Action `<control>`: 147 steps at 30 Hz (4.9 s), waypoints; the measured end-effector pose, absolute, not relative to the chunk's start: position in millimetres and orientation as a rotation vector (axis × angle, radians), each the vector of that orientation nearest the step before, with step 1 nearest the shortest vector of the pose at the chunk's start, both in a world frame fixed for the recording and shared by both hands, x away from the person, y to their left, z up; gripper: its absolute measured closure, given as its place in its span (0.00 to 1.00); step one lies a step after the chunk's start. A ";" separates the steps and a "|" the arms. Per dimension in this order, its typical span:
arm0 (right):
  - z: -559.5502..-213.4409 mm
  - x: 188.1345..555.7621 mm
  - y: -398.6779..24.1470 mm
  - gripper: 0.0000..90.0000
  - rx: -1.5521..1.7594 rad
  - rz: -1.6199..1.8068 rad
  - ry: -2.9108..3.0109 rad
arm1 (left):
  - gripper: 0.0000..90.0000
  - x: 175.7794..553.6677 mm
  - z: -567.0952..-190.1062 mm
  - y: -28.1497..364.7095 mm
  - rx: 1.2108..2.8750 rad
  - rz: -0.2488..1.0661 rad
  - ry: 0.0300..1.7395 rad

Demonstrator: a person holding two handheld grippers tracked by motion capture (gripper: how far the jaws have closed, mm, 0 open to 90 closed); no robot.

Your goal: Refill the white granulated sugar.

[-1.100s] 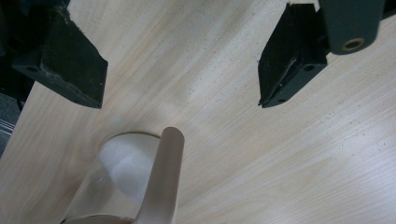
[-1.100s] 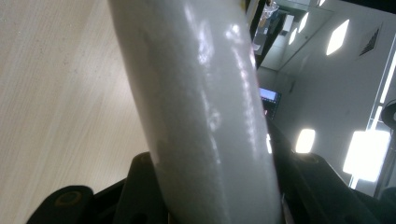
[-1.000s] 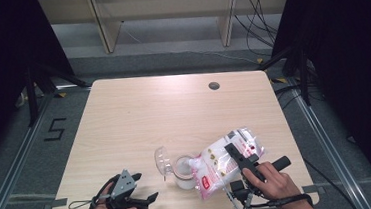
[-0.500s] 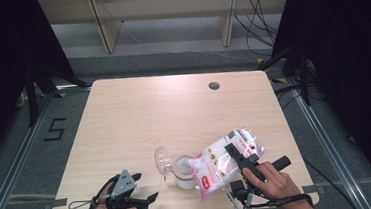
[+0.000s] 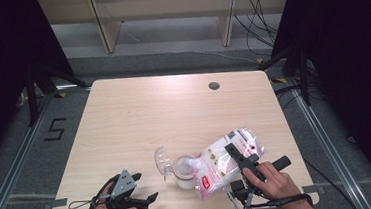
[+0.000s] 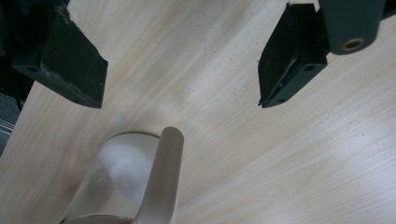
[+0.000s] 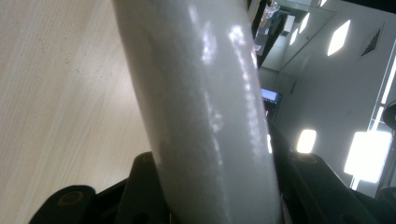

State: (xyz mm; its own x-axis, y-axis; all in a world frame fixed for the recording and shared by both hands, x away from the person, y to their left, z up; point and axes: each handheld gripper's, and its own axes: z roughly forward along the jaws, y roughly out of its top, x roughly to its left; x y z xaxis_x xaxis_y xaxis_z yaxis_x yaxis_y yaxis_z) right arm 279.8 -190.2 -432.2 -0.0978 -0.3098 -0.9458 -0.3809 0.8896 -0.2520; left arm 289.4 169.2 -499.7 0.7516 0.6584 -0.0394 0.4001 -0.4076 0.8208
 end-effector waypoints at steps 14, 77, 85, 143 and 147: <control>-432.7 279.2 -191.5 0.72 -0.521 0.060 1.702 | 0.17 289.7 -499.8 169.2 2.051 0.363 0.793; -428.8 277.1 -190.3 0.72 -0.535 0.054 1.687 | 0.17 289.5 -500.1 169.1 2.043 0.367 0.800; -429.4 276.8 -190.4 0.72 -0.521 0.066 1.691 | 0.17 289.7 -500.8 168.4 2.027 0.360 0.796; -432.9 279.6 -193.8 0.73 -0.516 0.057 1.722 | 0.17 289.6 -499.7 169.1 2.032 0.357 0.799; -432.5 279.4 -193.5 0.73 -0.518 0.049 1.720 | 0.17 289.4 -499.7 168.9 2.031 0.358 0.801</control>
State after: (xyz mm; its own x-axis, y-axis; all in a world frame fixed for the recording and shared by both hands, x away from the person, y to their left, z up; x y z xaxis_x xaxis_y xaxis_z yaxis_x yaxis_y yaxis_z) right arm 279.4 -193.5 -432.5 -0.1226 -0.3113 -0.9424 -0.3646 0.8973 -0.2489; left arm 289.4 168.9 -499.7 0.7488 0.6607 -0.0529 0.4016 -0.3888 0.8292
